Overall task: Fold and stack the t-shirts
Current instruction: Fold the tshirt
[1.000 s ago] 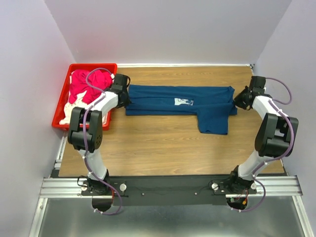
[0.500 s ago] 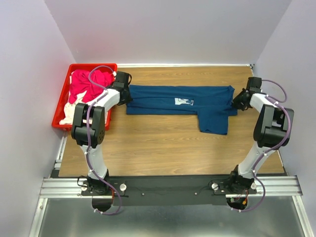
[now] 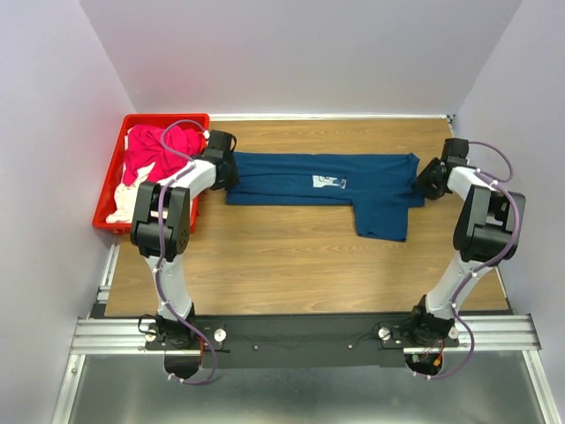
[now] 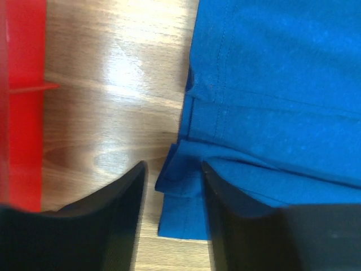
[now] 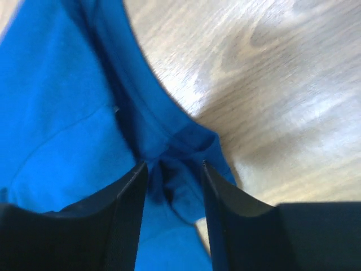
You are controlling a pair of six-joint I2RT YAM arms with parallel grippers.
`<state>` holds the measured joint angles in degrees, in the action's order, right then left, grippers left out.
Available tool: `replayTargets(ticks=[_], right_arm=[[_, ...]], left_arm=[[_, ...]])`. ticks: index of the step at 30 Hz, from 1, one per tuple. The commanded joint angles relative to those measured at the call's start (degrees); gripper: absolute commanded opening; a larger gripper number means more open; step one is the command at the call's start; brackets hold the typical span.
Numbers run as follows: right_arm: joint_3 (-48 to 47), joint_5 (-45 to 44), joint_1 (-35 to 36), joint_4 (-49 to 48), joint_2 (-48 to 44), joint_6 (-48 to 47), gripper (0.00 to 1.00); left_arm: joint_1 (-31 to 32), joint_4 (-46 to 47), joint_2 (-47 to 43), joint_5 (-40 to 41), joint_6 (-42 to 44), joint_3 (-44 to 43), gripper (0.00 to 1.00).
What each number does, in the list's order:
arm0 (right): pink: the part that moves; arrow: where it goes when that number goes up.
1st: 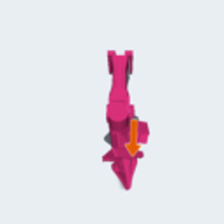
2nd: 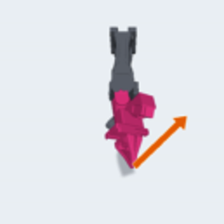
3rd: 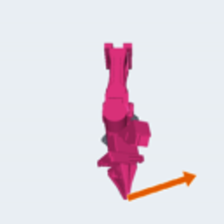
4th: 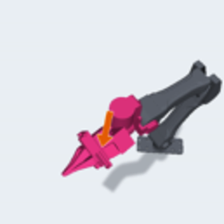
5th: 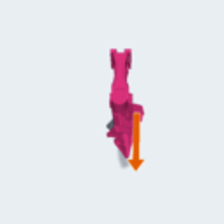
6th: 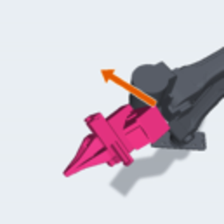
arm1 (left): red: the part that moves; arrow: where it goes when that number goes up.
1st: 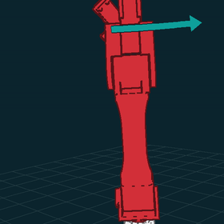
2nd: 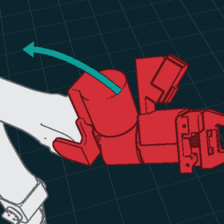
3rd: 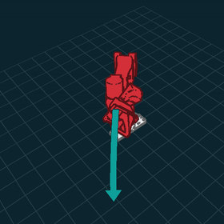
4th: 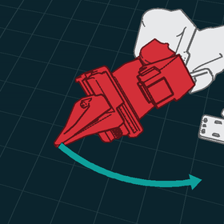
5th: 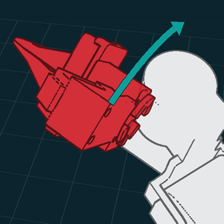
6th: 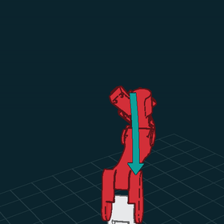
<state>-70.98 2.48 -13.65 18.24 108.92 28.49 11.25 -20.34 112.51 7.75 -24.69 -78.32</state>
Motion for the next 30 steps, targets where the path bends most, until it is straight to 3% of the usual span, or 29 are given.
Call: replayTargets(ticks=[1,4,14,15,21,30], right_arm=[[1.1,-0.9,-0.5,1.2,-7.4,-2.3,0.52],[3.7,-1.6,0.1,1.4,-13.5,-2.7,0.55],[16.5,-7.3,13.5,3.8,-25.0,-3.8,0.57],[18.9,-7.7,15.5,4.4,-25.6,-4.1,0.59],[24.0,-9.9,21.6,6.3,-23.3,-5.9,0.62],[25.1,-11.6,24.4,6.4,-20.4,-4.2,0.61]], left_arm=[[-0.3,1.3,-5.1,1.6,0.2,0.5,0.64],[-0.2,1.3,-9.0,1.7,-0.3,0.6,0.74],[5.9,3.3,-22.8,3.6,0.5,4.0,0.83],[6.9,5.1,-26.0,4.8,0.5,6.3,0.88],[7.7,15.4,-40.4,8.4,3.5,18.1,0.89],[7.6,20.0,-49.8,13.9,4.8,29.6,0.93]])
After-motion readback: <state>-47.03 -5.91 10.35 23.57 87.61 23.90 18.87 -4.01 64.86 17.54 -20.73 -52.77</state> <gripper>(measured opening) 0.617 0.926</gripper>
